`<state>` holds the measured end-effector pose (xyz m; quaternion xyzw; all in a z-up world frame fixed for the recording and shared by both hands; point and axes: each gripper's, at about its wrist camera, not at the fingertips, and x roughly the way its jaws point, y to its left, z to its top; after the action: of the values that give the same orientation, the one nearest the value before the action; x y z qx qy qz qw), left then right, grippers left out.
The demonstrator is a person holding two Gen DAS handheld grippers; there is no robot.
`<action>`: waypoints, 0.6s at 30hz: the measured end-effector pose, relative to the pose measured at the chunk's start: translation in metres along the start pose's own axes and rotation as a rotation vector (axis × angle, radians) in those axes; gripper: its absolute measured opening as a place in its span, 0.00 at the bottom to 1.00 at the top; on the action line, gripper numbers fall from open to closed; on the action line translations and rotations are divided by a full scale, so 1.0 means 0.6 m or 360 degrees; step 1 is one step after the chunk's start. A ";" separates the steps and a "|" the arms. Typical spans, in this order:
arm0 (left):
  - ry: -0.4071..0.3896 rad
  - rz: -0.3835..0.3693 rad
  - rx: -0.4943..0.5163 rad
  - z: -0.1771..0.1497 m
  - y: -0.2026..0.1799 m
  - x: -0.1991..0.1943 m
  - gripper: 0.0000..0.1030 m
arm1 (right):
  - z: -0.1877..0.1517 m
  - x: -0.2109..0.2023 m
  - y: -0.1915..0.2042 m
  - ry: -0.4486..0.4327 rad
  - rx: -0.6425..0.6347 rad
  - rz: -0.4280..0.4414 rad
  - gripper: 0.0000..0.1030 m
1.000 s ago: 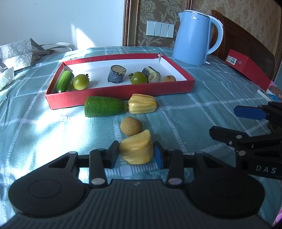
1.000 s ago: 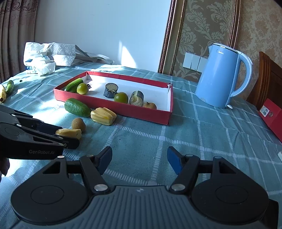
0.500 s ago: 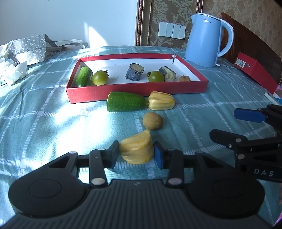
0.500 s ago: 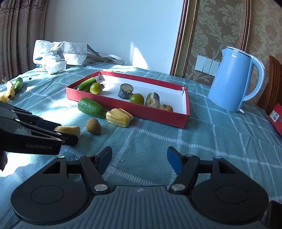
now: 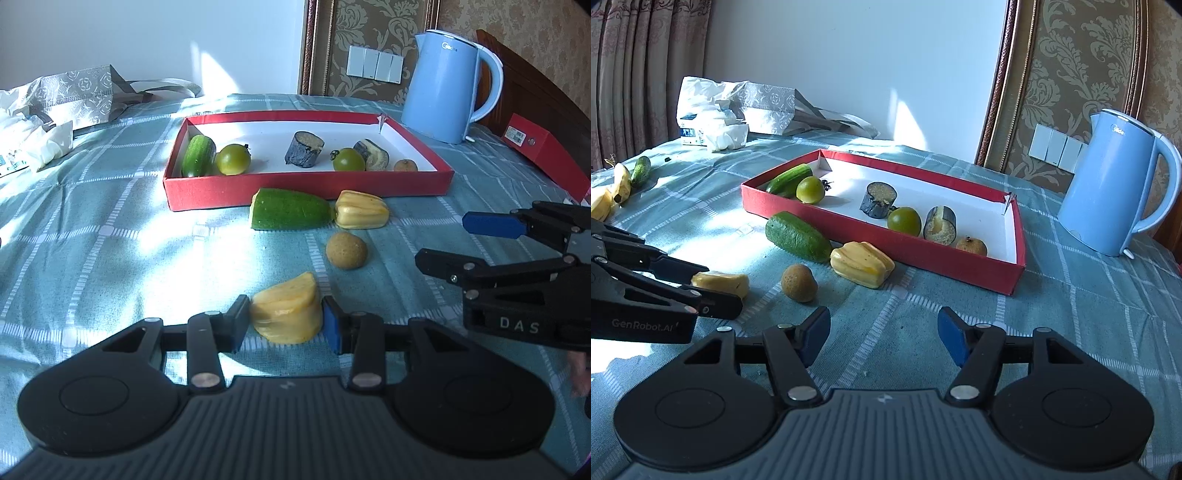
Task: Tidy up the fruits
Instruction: 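Close the right tool on another brown kiwi while the left tool holds the yellow chunk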
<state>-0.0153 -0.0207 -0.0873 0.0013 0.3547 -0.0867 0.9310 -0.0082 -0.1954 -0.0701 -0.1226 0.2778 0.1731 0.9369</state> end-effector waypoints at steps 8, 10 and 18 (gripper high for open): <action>0.0010 0.0036 -0.0020 -0.002 0.012 -0.001 0.37 | 0.011 0.028 0.003 0.0018 -0.0010 0.0086 0.53; 0.0010 0.0042 -0.0026 -0.001 0.014 -0.001 0.37 | 0.015 0.032 0.010 0.0015 -0.0027 0.0107 0.53; 0.0010 0.0073 -0.0045 -0.001 0.027 -0.002 0.37 | 0.031 0.040 0.037 0.0009 -0.0055 0.0209 0.48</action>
<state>-0.0142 -0.0048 -0.0878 -0.0035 0.3587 -0.0605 0.9315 0.0109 -0.1632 -0.0713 -0.1208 0.2849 0.2387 0.9205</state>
